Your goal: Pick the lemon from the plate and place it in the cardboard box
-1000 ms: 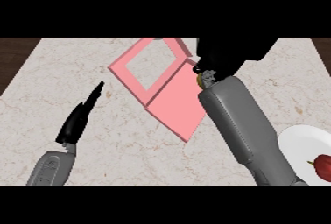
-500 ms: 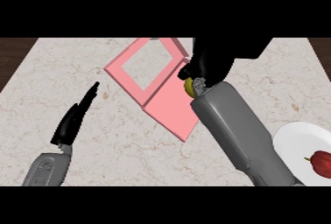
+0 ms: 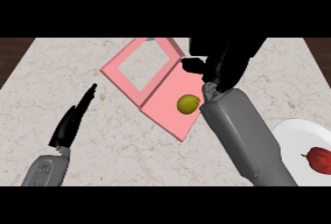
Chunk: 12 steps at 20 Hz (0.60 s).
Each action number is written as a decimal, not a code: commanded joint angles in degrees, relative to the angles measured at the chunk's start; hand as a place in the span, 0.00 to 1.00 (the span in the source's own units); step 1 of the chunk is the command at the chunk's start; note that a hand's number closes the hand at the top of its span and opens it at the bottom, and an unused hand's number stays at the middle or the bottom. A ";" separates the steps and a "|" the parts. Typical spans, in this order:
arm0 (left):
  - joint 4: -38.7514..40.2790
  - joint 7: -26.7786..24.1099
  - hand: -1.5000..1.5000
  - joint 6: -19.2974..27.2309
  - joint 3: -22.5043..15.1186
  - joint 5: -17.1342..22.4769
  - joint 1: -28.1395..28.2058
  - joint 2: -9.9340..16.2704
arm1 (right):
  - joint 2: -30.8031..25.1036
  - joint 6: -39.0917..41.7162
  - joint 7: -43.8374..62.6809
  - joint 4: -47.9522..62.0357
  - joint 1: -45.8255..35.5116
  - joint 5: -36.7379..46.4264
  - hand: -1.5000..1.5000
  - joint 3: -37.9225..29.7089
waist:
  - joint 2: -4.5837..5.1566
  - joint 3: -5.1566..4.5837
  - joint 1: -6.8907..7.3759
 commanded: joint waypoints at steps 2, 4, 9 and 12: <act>0.52 -0.81 0.50 -0.08 1.67 0.76 0.33 1.12 | 0.52 -18.33 8.04 -4.88 5.75 4.35 0.00 -0.18 | -0.23 -0.03 -1.61; -1.39 1.74 0.50 0.48 0.61 0.09 0.30 0.05 | 0.52 -20.74 6.11 -6.43 8.39 5.83 0.00 -0.76 | -0.38 0.00 -2.00; -4.18 5.21 0.50 -0.78 1.26 0.81 -0.63 1.10 | 0.53 -29.15 6.31 -9.82 18.27 10.54 0.00 3.29 | -0.37 -0.01 -2.04; -0.66 -0.35 0.50 -0.28 2.91 1.43 2.26 1.72 | 0.53 -30.67 4.92 -17.63 25.43 13.79 0.00 1.79 | -0.49 -0.09 -3.22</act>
